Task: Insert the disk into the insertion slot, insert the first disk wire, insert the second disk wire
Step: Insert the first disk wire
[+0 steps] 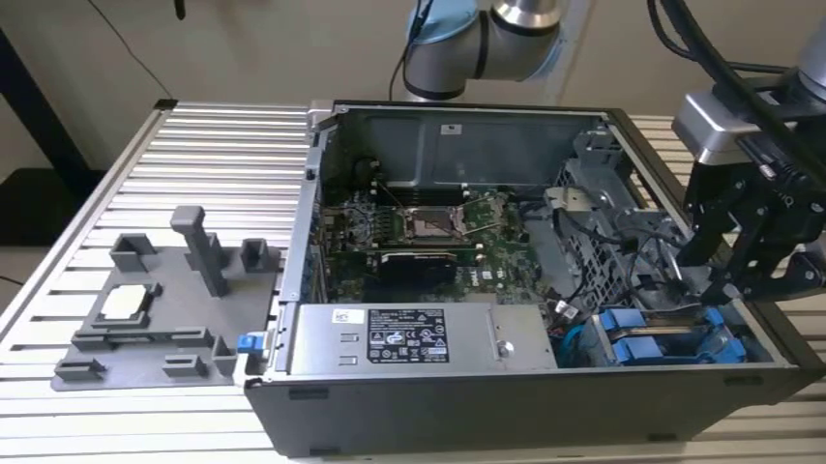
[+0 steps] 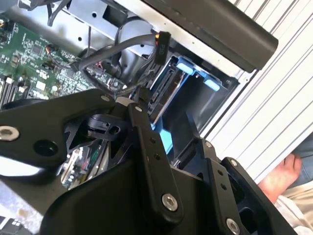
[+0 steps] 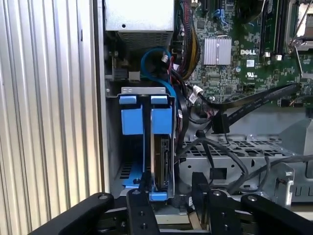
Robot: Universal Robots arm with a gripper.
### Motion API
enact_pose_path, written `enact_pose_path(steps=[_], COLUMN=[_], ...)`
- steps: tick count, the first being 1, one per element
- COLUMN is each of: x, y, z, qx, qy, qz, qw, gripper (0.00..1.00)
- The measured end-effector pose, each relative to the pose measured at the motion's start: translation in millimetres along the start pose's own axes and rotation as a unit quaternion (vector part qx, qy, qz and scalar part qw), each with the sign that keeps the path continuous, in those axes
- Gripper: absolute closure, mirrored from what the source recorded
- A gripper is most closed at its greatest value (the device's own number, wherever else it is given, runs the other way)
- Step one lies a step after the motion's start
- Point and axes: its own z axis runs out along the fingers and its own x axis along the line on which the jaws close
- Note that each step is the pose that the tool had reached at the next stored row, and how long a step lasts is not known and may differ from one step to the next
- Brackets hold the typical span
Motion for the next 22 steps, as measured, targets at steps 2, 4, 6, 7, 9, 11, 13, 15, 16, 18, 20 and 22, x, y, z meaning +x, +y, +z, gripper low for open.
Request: enact_pose_path(steps=[2, 4, 6, 7, 9, 11, 13, 15, 16, 18, 20, 22], x=[-0.2, -0.9, -1.9, -2.6, -4.9, -8.0, -11.2, -13.1, -13.1, -13.1, -13.1, -13.1], y=[-4.1, -8.1, -11.3, -12.7, -14.8, -16.6, -18.4, -19.8, -20.3, -20.5, -20.6, -20.6], z=[0.4, 0.7, 1.1, 1.2, 1.5, 2.0, 3.0, 5.1, 5.8, 6.2, 6.8, 7.2], qx=[-0.0023, -0.0029, -0.0031, -0.0031, -0.0031, -0.003, -0.003, -0.0031, -0.0032, -0.0037, -0.0042, -0.0034], qy=[0.0, 0.0002, 0.0002, 0.0003, 0.0002, 0.0002, 0.0002, 0.0001, -0.0002, -0.0008, -0.0022, -0.0033], qz=[0.0, 0.0, -0.001, -0.001, -0.001, -0.002, -0.002, -0.005, -0.008, -0.021, -0.038, -0.053], qw=[1.0, 1.0, 1.0, 1.0, 1.0, 1.0, 1.0, 1.0, 1.0, 0.9998, 0.9993, 0.9986], gripper=[0.54, 0.54, 0.54, 0.54, 0.54, 0.54, 0.54, 0.54, 0.54, 0.54, 0.54, 0.54])
